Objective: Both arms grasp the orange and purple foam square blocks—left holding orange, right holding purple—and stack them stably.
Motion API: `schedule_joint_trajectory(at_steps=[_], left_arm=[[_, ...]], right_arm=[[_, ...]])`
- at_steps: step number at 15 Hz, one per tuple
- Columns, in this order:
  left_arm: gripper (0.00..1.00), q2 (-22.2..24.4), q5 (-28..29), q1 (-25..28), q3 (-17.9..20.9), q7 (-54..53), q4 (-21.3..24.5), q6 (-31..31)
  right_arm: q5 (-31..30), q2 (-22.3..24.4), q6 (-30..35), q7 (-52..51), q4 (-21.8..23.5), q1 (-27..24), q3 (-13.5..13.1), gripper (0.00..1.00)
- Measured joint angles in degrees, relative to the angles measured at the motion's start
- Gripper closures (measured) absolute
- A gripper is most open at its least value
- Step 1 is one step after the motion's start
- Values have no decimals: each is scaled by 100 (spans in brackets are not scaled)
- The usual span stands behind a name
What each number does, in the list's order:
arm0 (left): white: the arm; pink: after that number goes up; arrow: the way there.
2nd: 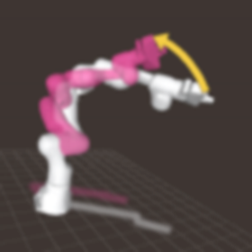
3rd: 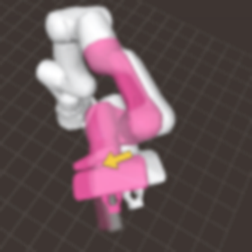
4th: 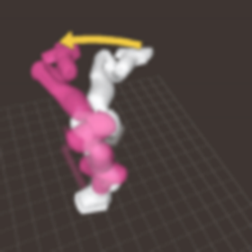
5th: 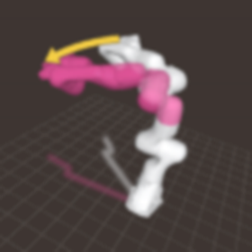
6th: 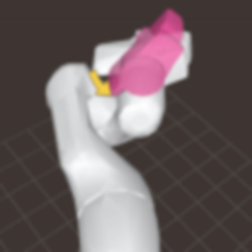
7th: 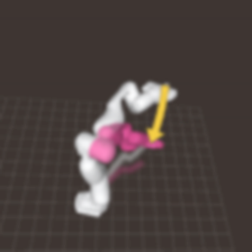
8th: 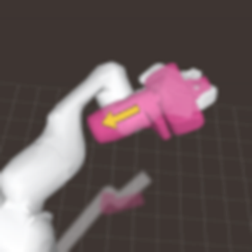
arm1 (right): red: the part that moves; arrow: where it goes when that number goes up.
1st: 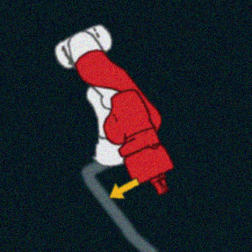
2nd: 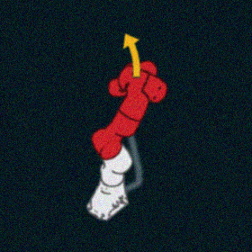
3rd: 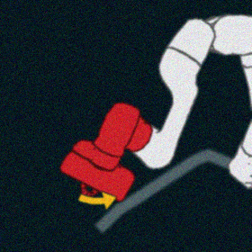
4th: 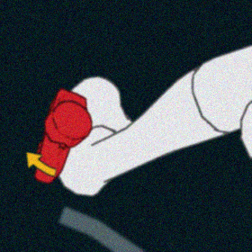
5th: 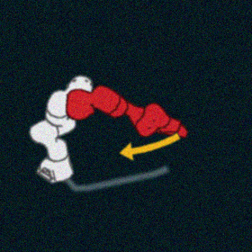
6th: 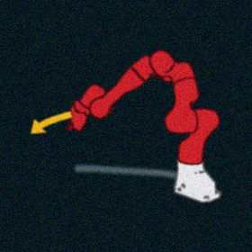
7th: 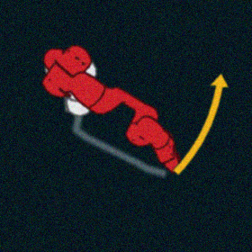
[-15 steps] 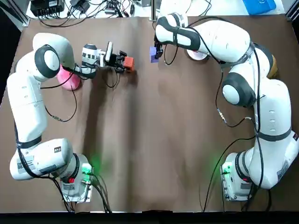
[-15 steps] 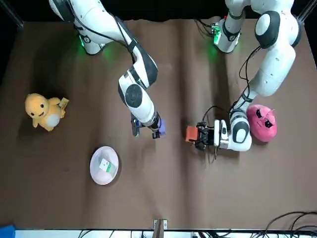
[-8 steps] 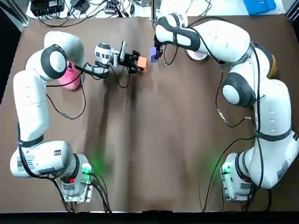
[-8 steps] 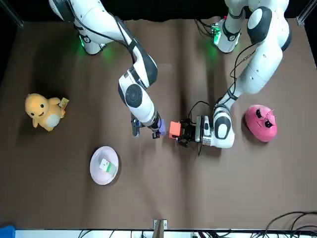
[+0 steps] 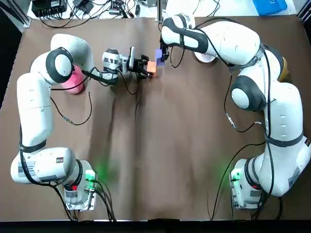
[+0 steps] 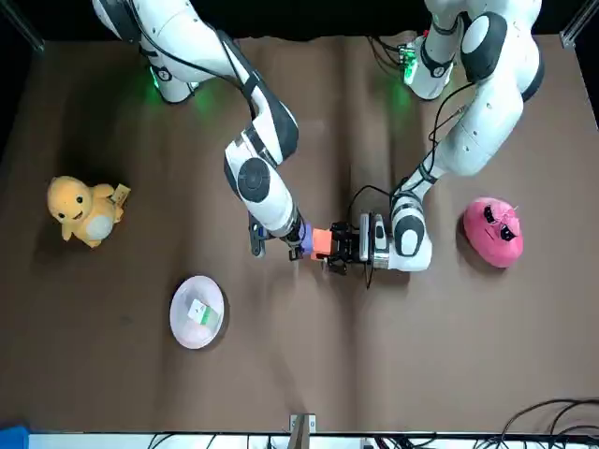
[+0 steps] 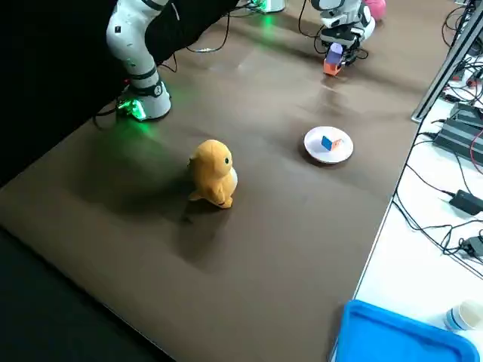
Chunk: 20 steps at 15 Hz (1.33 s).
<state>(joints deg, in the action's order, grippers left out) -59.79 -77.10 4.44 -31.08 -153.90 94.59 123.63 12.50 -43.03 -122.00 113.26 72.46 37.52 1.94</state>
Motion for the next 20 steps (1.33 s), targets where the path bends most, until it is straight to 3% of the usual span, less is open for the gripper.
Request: schedule_joint_trajectory(at_steps=[20], left_arm=[[41,-219,-116,-247,16,250,-14,246]], right_arm=[[2,-4,-1,201,-50,48,32,44]])
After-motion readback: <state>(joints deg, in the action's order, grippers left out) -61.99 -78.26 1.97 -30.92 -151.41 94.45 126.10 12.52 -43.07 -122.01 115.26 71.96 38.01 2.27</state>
